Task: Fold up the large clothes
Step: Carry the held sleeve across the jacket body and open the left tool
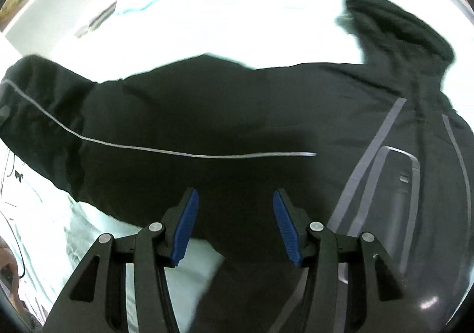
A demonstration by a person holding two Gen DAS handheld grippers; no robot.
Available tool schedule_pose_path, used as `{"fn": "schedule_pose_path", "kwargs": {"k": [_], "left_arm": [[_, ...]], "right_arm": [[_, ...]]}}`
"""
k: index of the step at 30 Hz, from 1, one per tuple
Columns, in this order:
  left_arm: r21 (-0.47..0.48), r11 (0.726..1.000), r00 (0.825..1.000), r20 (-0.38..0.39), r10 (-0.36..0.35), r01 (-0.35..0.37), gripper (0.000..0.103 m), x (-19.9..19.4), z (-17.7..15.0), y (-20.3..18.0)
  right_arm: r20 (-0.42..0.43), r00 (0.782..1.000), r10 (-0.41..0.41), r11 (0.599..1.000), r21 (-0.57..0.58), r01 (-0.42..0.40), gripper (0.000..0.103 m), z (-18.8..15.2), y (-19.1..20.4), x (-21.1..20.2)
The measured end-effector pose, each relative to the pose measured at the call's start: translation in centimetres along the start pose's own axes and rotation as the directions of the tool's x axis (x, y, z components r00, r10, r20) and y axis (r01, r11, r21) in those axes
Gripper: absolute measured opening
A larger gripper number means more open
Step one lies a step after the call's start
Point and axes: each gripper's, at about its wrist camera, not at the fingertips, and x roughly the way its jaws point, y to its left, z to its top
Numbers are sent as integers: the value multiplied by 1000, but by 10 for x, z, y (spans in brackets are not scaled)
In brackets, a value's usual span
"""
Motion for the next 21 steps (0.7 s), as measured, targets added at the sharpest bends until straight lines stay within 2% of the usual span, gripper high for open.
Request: {"fn": "schedule_pose_path", "kwargs": {"k": [4, 9, 11, 14, 16, 18, 21], "left_arm": [[157, 980, 992, -48, -113, 119, 15, 13, -15, -84], [273, 929, 964, -159, -212, 249, 14, 50, -46, -173], [293, 900, 940, -214, -266, 322, 14, 67, -61, -209], [310, 870, 907, -303, -292, 384, 14, 100, -91, -253], [321, 857, 888, -364, -281, 403, 14, 126, -113, -273], [314, 845, 851, -451, -269, 433, 14, 158, -138, -284], [306, 843, 809, -542, -226, 441, 14, 196, -170, -288]], "right_arm": [[48, 998, -37, 998, 58, 34, 56, -15, -43, -40], [88, 988, -125, 984, 137, 112, 56, -33, -108, -81], [94, 984, -154, 979, 153, 138, 56, -33, -129, -88], [86, 977, -195, 965, 196, 176, 56, -46, -158, -96], [69, 974, -216, 956, 218, 197, 56, -52, -175, -92], [39, 973, -226, 945, 252, 210, 56, -59, -194, -87], [14, 972, -233, 937, 270, 221, 56, -66, -210, -81]]}}
